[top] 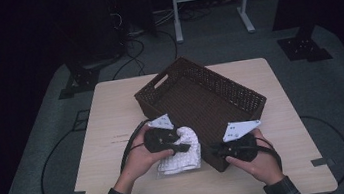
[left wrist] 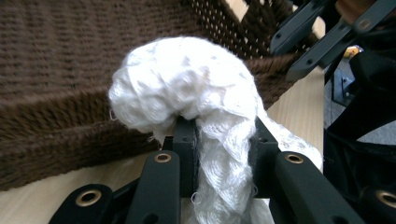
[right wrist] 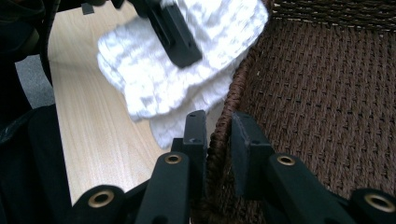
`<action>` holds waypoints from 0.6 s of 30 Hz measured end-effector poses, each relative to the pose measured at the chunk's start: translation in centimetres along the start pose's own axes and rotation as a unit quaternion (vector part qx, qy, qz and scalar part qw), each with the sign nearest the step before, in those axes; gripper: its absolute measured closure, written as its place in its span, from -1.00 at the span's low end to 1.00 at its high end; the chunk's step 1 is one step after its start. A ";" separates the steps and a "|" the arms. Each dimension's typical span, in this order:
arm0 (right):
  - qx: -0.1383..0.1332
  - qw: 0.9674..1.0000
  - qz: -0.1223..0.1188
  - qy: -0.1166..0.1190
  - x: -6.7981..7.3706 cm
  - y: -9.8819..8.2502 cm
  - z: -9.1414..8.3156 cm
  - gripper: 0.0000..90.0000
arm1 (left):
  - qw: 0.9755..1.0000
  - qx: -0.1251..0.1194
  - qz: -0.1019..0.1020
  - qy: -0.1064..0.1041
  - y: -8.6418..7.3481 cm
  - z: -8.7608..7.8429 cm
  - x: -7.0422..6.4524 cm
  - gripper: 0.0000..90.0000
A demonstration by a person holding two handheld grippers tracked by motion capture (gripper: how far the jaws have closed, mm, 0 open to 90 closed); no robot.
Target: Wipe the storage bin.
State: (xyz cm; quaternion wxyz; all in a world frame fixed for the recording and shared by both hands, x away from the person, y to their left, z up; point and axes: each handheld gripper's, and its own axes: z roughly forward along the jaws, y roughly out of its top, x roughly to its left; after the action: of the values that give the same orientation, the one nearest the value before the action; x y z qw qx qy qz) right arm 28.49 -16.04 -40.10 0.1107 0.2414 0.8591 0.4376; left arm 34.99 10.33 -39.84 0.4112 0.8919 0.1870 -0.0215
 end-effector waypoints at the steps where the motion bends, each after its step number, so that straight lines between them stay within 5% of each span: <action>1: 0.000 1.000 0.000 0.000 0.0 0.0 0.0 0.69 | 1.000 0.003 -0.002 0.000 -0.1 0.2 0.1 0.56; 18: 0.000 1.000 -0.011 -0.004 0.3 0.4 0.5 0.67 | 0.998 0.059 -0.028 0.010 -2.0 3.6 1.7 0.56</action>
State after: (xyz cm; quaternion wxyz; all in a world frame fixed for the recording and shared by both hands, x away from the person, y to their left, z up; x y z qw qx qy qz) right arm 28.58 -15.31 -40.06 0.1188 0.2339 0.8610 0.4356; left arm 36.24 9.39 -43.95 0.3550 0.9092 0.2146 -0.0356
